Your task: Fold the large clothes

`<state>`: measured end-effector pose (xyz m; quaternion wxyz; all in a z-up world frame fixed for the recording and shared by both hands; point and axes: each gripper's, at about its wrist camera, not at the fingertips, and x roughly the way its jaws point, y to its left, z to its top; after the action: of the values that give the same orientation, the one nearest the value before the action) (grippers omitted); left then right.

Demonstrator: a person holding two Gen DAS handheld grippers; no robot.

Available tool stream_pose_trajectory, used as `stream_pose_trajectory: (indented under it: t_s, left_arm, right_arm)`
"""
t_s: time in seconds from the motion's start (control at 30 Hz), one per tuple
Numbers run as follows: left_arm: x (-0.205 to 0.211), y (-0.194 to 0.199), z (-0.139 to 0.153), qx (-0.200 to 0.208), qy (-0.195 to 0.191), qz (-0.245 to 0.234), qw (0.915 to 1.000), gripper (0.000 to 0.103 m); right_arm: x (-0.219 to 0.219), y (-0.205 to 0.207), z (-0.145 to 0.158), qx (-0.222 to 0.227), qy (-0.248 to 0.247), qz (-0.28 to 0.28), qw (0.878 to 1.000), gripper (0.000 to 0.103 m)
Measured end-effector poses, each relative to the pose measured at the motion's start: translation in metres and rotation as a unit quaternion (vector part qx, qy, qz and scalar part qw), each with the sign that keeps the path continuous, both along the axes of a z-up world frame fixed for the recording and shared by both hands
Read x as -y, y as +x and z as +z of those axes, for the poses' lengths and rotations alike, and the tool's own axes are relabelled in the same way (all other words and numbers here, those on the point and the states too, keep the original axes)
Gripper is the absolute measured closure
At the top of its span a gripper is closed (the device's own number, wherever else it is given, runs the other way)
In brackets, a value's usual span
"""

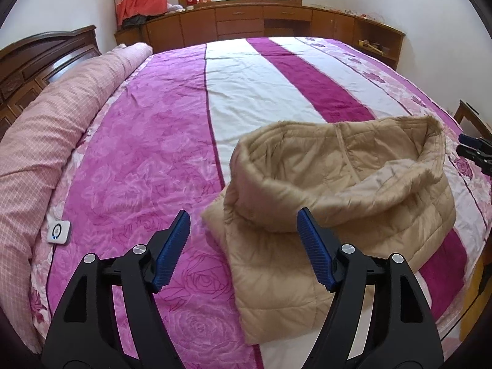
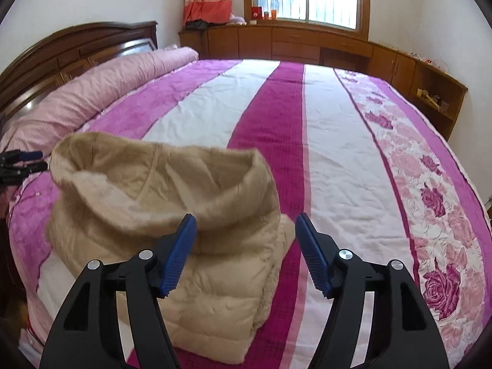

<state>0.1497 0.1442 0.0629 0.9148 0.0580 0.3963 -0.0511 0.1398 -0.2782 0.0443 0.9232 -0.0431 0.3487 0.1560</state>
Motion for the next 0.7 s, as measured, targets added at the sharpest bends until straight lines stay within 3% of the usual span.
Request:
stream_pose_trajectory:
  t_s: [0.3,0.5,0.53,0.57,0.6,0.63,0.67,0.7]
  left_arm:
    - [-0.002,0.032,-0.044,-0.03,-0.024,-0.012,0.9992,0.031]
    - [0.002,0.062,-0.069,-0.04,-0.088,-0.03,0.9948,0.032]
    - [0.003,0.065,-0.07,-0.039,-0.094,-0.029,0.9944,0.042]
    - [0.004,0.067,-0.071,-0.038,-0.101,-0.028,0.9938,0.055]
    - [0.003,0.072,-0.073,-0.043,-0.113,-0.025,0.9923,0.078]
    - [0.002,0.074,-0.073,-0.045,-0.119,-0.02,0.9917,0.089]
    - [0.001,0.075,-0.072,-0.042,-0.119,-0.016,0.9919,0.092]
    - [0.0,0.074,-0.07,-0.036,-0.115,-0.011,0.9926,0.095]
  right_arm:
    - [-0.004,0.03,-0.051,-0.055,0.003,0.006,0.998,0.036]
    - [-0.003,0.058,-0.068,-0.086,0.073,0.005,0.994,0.036]
    - [-0.003,0.061,-0.069,-0.09,0.084,0.005,0.992,0.039]
    - [-0.002,0.065,-0.071,-0.093,0.098,0.005,0.991,0.049]
    - [-0.001,0.066,-0.07,-0.093,0.103,0.005,0.99,0.055]
    - [-0.001,0.067,-0.069,-0.091,0.107,0.005,0.99,0.071]
    - [0.0,0.067,-0.068,-0.087,0.108,0.005,0.99,0.084]
    - [0.001,0.066,-0.064,-0.077,0.11,0.003,0.991,0.088]
